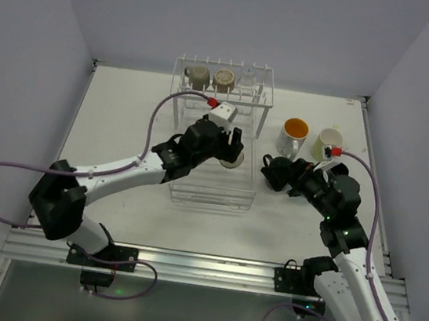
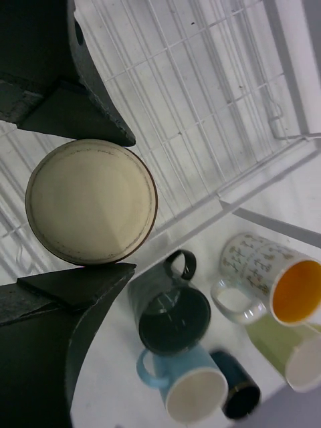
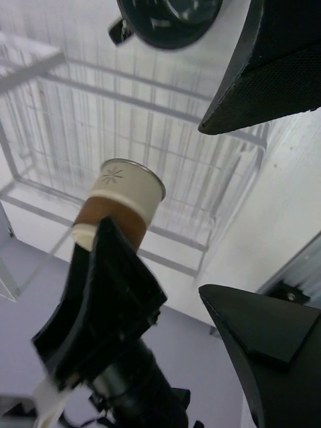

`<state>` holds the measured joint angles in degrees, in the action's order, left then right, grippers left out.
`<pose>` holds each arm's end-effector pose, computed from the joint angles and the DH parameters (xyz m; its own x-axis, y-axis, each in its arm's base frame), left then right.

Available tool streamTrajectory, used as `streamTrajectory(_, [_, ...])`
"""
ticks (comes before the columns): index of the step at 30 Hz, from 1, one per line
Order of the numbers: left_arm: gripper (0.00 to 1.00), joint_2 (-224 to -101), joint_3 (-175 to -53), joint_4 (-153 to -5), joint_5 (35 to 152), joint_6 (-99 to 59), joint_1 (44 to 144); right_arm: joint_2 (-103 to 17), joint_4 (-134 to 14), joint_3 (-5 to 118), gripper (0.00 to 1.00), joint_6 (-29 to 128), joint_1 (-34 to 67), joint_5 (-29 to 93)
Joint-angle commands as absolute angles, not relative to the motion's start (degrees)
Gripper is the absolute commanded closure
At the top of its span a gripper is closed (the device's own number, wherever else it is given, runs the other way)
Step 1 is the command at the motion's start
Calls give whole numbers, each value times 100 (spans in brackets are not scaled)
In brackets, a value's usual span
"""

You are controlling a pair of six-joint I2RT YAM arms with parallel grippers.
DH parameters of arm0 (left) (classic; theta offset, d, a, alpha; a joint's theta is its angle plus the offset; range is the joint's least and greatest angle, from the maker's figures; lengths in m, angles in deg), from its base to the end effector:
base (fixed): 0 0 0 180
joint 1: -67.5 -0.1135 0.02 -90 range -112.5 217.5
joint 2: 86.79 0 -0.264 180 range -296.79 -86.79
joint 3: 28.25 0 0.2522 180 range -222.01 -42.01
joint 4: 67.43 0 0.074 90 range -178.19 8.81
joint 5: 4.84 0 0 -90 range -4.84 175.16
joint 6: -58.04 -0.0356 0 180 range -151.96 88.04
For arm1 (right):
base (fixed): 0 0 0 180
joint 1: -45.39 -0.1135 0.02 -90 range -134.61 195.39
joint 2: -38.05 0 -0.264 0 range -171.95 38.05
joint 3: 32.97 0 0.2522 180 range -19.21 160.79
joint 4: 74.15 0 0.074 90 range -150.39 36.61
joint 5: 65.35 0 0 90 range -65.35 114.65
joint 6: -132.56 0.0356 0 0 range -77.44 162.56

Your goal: Unload the cups from the dish rack

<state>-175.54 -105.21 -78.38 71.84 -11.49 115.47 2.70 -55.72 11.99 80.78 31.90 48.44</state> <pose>0.2480 -0.2629 0.2839 -0.4455 -0.0140 -0.8952 0.4534 0.8586 -0.2391 0.1509 0.0510 0.2920 -0.4890 0.4649 -0.7381 -0.3800 0.6481 0.6600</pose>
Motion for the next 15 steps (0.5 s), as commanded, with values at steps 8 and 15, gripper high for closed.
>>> streamTrajectory(8, [83,-15045,-9020,-6177,8172,661,11505,-422,-7952,962,4,9054,1911,4925])
streamTrajectory(15, [83,-14427,-8421,-5281,8876,1479,11505,-431,-8674,1023,17,9459,1771,5461])
